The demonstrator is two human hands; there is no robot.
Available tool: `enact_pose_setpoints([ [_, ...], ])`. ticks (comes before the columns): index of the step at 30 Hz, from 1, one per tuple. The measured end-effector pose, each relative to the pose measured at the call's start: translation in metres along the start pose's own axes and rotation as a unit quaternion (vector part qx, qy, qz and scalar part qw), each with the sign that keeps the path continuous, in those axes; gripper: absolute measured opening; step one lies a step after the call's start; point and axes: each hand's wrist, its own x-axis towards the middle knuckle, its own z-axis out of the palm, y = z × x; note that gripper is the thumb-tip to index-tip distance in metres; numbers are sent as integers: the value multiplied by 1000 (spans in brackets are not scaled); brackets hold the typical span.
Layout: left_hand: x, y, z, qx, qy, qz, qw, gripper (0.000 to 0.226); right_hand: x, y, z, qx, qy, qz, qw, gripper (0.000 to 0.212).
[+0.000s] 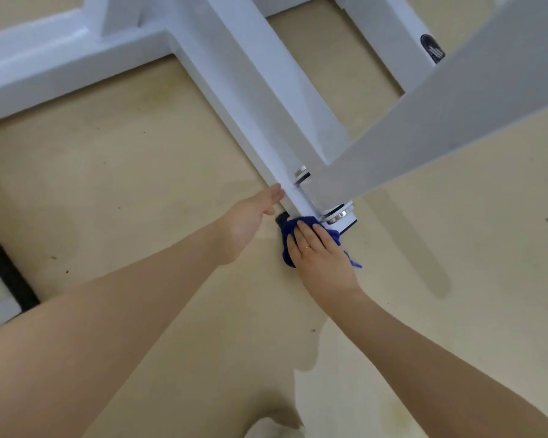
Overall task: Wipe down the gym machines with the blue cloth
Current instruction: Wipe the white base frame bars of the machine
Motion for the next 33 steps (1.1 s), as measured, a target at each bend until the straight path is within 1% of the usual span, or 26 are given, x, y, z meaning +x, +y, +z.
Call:
enact_pose_setpoints([
  [2, -1, -7, -7, 20, -7, 2, 1000, 57, 0, 4, 4, -20, -17, -50, 998, 58],
  [3, -3, -11, -10, 22, -4, 7, 1000, 60, 7, 5, -2, -13, -8, -64, 998, 54],
  [5, -8, -17, -16, 21, 19, 31, 999, 61, 35, 7, -20, -12, 37, -51, 998, 47],
  [6, -10, -17, -19, 19, 27, 48, 998, 60, 53, 7, -29, -2, 48, -37, 998, 54],
  [8, -13, -12, -28, 44, 51, 77, 995, 59, 81, 7, -44, 35, 34, -56, 997, 75],
  [9, -13, -9, -34, 56, 69, 87, 992, 56, 87, 8, -50, 42, 26, -41, 998, 82],
  [11, -19, -8, -48, 78, 112, 81, 987, 49, 77, 9, -53, 63, 6, 15, 998, 92],
  [13, -24, -10, -62, 113, 148, 69, 980, 46, 49, 6, -39, 76, 3, 37, 996, 94],
  [15, -27, -15, -74, 128, 156, 62, 977, 43, 35, -2, -31, 74, -18, 59, 995, 95],
  [16, -26, -16, -76, 127, 161, 60, 977, 43, 38, -3, -34, 74, 2, 73, 995, 91],
  [17, -26, -17, -79, 123, 168, 59, 976, 43, 49, -4, -37, 65, 50, 89, 993, 84],
  [18, -25, -19, -80, 120, 174, 63, 975, 43, 67, -4, -41, 80, 80, 85, 990, 77],
  [20, -23, -21, -82, 123, 176, 66, 974, 46, 116, -5, -59, 126, 71, 65, 987, 71],
  [21, -23, -22, -83, 128, 172, 61, 975, 48, 138, -5, -71, 138, 63, 78, 985, 73],
  [23, -23, -21, -88, 140, 162, 54, 975, 50, 164, -4, -86, 175, 59, 131, 974, 81],
  [25, -25, -17, -95, 146, 157, 56, 975, 51, 156, -7, -86, 223, 42, 159, 961, 87],
  [26, -24, -14, -98, 151, 155, 61, 974, 51, 145, -10, -82, 236, 38, 172, 956, 86],
  [28, -17, -8, -103, 163, 153, 69, 972, 54, 118, -19, -74, 255, 62, 209, 942, 80],
  [29, -11, -3, -105, 165, 153, 72, 972, 55, 111, -21, -72, 265, 54, 219, 938, 79],
  [30, -4, 3, -107, 163, 152, 76, 972, 56, 112, -23, -71, 278, 28, 221, 934, 81],
  [33, 19, 26, -108, 158, 147, 98, 971, 53, 146, -19, -82, 307, -11, 255, 917, 88],
])
